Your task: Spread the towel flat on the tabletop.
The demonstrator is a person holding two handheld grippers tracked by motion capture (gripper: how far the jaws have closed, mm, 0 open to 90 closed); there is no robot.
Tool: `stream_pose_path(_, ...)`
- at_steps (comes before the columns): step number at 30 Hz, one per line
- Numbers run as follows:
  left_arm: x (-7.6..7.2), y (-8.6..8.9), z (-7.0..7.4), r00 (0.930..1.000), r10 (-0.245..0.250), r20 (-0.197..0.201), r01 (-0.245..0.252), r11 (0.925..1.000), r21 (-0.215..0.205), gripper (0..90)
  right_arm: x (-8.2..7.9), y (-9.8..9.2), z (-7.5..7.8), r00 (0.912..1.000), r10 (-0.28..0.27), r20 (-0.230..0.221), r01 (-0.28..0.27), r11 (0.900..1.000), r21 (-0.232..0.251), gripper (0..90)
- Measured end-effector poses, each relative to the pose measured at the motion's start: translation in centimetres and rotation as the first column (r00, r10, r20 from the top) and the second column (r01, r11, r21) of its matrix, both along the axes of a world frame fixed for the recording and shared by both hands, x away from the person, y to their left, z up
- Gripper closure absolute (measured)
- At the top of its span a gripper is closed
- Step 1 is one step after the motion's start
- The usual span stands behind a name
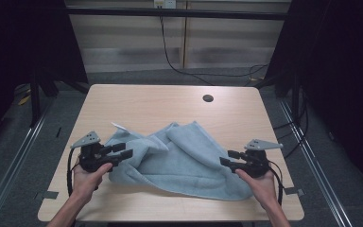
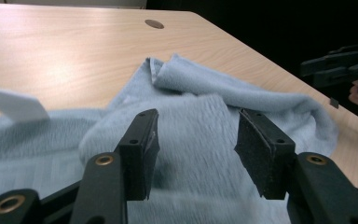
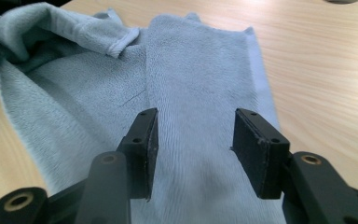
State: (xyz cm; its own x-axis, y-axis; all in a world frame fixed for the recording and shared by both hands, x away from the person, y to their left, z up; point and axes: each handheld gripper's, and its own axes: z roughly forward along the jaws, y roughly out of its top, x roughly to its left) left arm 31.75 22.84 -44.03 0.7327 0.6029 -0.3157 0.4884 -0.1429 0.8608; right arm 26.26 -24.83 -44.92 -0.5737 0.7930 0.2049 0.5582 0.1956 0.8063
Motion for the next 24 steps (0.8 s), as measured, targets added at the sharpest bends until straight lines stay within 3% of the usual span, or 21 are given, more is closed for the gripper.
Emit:
stream_pose_path(1,0.4,-0.2,-0.2,1.0000,0.006,0.007,-0.006,0.9998,0.017,50.7,1.0,0.6,-0.4,0.9999,0.010,-0.012,-0.010,1.000,-0.011,51.2)
stream_pose_path(2,1.5,-0.8,-0.9,0.9999,0.003,-0.013,-0.002,0.9972,0.074,51.9,1.7,1.0,-0.8,0.9996,0.019,-0.018,-0.020,1.000,-0.017,51.2)
stream_pose_path(5,2.5,-1.7,-3.0,0.9972,-0.016,-0.074,0.025,0.9915,0.128,51.7,4.9,3.0,-2.2,0.9974,0.058,-0.043,-0.060,0.997,-0.040,49.1)
stream_pose_path(6,2.5,-1.9,-3.7,0.9946,-0.042,-0.095,0.056,0.9876,0.147,51.8,5.7,3.5,-2.5,0.9967,0.066,-0.048,-0.069,0.997,-0.048,48.5)
stream_pose_path(8,1.9,-2.3,-4.8,0.9937,-0.067,-0.090,0.085,0.9726,0.217,53.9,7.1,4.5,-3.2,0.9956,0.071,-0.060,-0.075,0.995,-0.064,46.6)
stream_pose_path(9,1.9,-2.3,-4.8,0.9937,-0.067,-0.090,0.085,0.9726,0.217,54.9,7.1,4.5,-3.2,0.9956,0.071,-0.060,-0.075,0.995,-0.064,46.6)
stream_pose_path(10,1.4,-2.3,-5.1,0.9928,-0.080,-0.089,0.099,0.9678,0.231,55.3,8.2,5.3,-3.9,0.9937,0.084,-0.074,-0.089,0.994,-0.066,45.3)
stream_pose_path(14,0.8,-1.7,-5.5,0.9913,-0.090,-0.096,0.110,0.9684,0.224,56.1,9.2,6.6,-5.3,0.9906,0.096,-0.097,-0.103,0.992,-0.070,43.4)
stream_pose_path(15,0.6,-1.5,-5.6,0.9909,-0.094,-0.096,0.113,0.9685,0.222,56.2,9.2,6.9,-5.7,0.9904,0.098,-0.098,-0.107,0.990,-0.090,43.9)
stream_pose_path(16,0.4,-1.3,-5.6,0.9909,-0.095,-0.095,0.114,0.9691,0.219,56.3,9.1,7.2,-5.8,0.9916,0.096,-0.087,-0.105,0.989,-0.101,46.3)
stream_pose_path(20,0.3,-1.3,-5.5,0.9918,-0.087,-0.094,0.106,0.9697,0.220,56.7,9.1,7.6,-5.5,0.9915,0.106,-0.075,-0.115,0.985,-0.125,76.9)
stream_pose_path(21,0.3,-1.3,-5.5,0.9918,-0.087,-0.094,0.106,0.9697,0.220,56.8,9.1,7.6,-5.5,0.9915,0.106,-0.075,-0.115,0.985,-0.125,76.9)
stream_pose_path(22,0.3,-1.2,-5.5,0.9919,-0.089,-0.091,0.108,0.9692,0.221,57.0,9.4,7.3,-5.2,0.9947,0.080,-0.065,-0.088,0.988,-0.128,83.3)
stream_pose_path(24,0.2,-1.0,-5.5,0.9918,-0.085,-0.096,0.104,0.9708,0.216,57.2,9.9,6.3,-4.8,0.9985,0.021,-0.051,-0.027,0.992,-0.120,84.7)
